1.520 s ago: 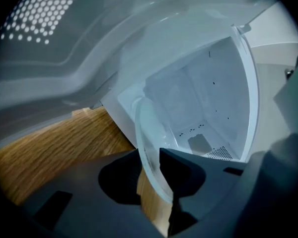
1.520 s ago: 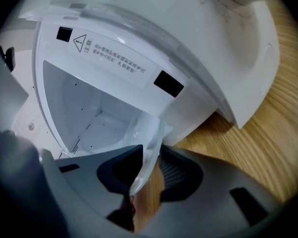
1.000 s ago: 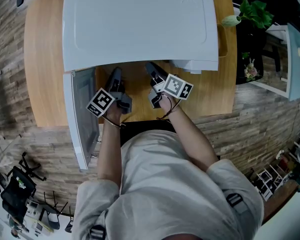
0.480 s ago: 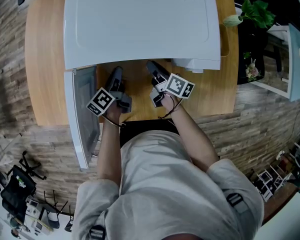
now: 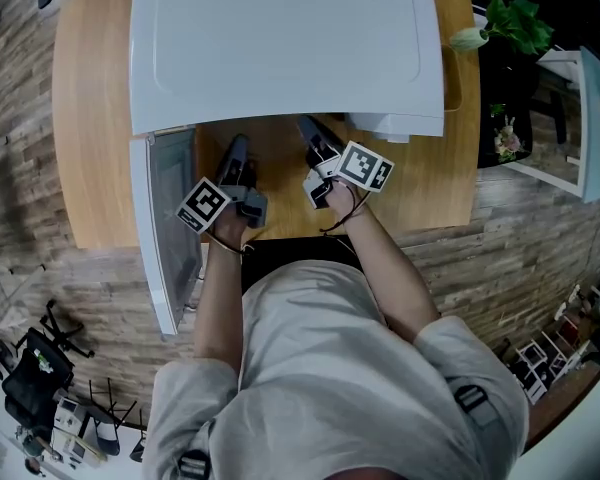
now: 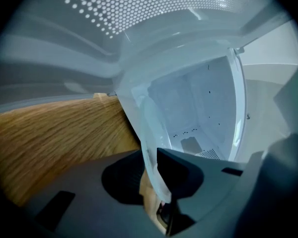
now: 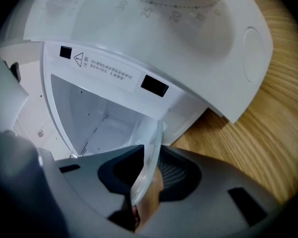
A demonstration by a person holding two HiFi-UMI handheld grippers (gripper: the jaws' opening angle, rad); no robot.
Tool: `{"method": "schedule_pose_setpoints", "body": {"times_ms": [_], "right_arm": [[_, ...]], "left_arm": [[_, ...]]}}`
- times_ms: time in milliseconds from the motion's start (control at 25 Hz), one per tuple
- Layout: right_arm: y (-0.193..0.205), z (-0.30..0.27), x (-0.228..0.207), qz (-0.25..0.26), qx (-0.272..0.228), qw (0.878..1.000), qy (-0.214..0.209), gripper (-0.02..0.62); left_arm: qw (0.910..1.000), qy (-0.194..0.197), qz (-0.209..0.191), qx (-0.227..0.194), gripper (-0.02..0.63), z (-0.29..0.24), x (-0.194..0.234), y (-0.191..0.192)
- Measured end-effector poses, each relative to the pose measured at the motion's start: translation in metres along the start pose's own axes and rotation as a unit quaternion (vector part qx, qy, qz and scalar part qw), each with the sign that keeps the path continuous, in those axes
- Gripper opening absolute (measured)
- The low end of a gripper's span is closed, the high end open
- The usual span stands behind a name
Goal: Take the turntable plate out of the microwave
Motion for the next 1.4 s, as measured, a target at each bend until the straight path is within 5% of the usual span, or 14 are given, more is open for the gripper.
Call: {"method": "schedule_pose_setpoints", "body": {"times_ms": [200, 1400], "right_arm": [[0.006, 0.004, 0.001, -0.006, 0.005, 1.0, -0.009, 0.086], [0.011, 0.016, 0.002, 0.006, 0.002, 0.999, -0.035, 0.075]], "left_arm": [[0.9996, -0.009, -0.026, -0.001, 0.11, 0.003, 0.002, -0.005], [0.9994, -0.002, -0.006, -0.033, 0.092, 0.01, 0.0, -0.001]]}}
Point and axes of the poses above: the fingertips, and each gripper's own axes: z backward along the fingers, x to its left, y out of its underside, the point moved 8 cm from there along z, backward along the fingers
